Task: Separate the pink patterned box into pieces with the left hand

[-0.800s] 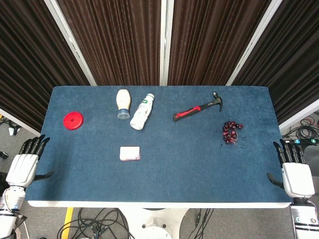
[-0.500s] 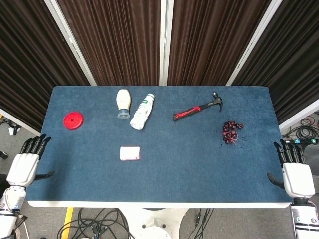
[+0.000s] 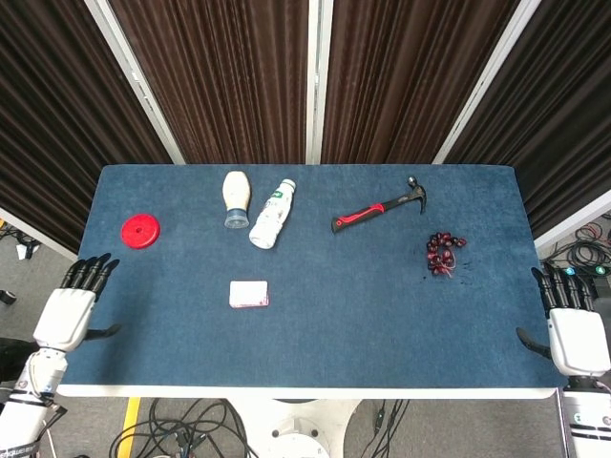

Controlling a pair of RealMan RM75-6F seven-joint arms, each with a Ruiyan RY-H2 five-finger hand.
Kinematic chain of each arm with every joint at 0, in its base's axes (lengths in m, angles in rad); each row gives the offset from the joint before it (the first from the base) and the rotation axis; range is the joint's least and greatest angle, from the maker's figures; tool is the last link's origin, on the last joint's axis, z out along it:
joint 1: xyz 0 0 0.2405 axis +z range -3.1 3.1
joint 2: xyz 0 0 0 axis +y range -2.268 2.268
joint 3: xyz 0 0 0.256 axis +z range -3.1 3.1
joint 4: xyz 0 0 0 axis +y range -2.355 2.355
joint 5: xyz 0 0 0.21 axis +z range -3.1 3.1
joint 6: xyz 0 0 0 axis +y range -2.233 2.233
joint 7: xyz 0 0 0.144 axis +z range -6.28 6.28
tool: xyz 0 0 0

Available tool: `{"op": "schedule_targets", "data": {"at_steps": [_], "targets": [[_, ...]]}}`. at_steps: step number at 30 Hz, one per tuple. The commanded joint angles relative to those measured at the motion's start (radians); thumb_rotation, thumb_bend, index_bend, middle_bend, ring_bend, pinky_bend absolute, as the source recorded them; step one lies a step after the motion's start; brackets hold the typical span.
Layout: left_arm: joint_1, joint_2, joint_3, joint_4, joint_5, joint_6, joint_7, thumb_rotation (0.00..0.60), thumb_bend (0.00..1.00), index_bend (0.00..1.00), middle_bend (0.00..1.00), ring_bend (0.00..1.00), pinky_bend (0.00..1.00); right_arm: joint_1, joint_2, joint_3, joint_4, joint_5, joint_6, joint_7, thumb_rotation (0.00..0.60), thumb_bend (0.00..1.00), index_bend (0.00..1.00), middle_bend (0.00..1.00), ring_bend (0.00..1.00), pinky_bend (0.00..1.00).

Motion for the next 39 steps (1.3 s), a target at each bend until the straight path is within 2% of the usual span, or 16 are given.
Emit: {"op": "schedule_targets", "data": {"at_steps": [1, 11, 17, 23, 30, 39], "targets": [[-0.015, 0.004, 0.000, -0.008, 0.008, -0.017, -0.004, 0.600, 0.03, 0.05, 0.02, 0.00, 0.08, 0.000, -0.003, -0.001, -0.003, -0.002, 0.001, -0.004, 0.600, 0.12, 0.00, 0.00, 0.00, 0.00], [-0.089, -0.033, -0.007, -0.007, 0.023, -0.100, -0.009, 0.600, 0.03, 0.06, 0.06, 0.00, 0.13, 0.005, -0.004, -0.006, -0.014, 0.003, -0.009, -0.049, 0.600, 0.12, 0.00, 0.00, 0.00, 0.00], [-0.159, -0.111, -0.033, 0.027, 0.006, -0.170, 0.000, 0.600, 0.03, 0.10, 0.12, 0.00, 0.15, 0.006, 0.002, -0.007, -0.026, 0.002, -0.008, -0.063, 0.600, 0.12, 0.00, 0.00, 0.00, 0.00], [-0.225, -0.212, -0.062, 0.062, -0.059, -0.251, 0.010, 0.600, 0.03, 0.17, 0.18, 0.06, 0.18, 0.009, 0.010, 0.002, -0.027, 0.028, -0.020, -0.062, 0.600, 0.12, 0.00, 0.00, 0.00, 0.00], [-0.293, -0.330, -0.086, 0.139, -0.099, -0.303, 0.037, 0.600, 0.04, 0.21, 0.23, 0.13, 0.27, 0.016, 0.006, 0.001, -0.016, 0.045, -0.043, -0.054, 0.600, 0.12, 0.00, 0.00, 0.00, 0.00], [-0.375, -0.414, -0.110, 0.210, -0.162, -0.385, 0.077, 0.600, 0.06, 0.26, 0.27, 0.15, 0.28, 0.026, -0.006, 0.014, 0.003, 0.040, -0.032, -0.058, 0.600, 0.12, 0.00, 0.00, 0.00, 0.00]]}}
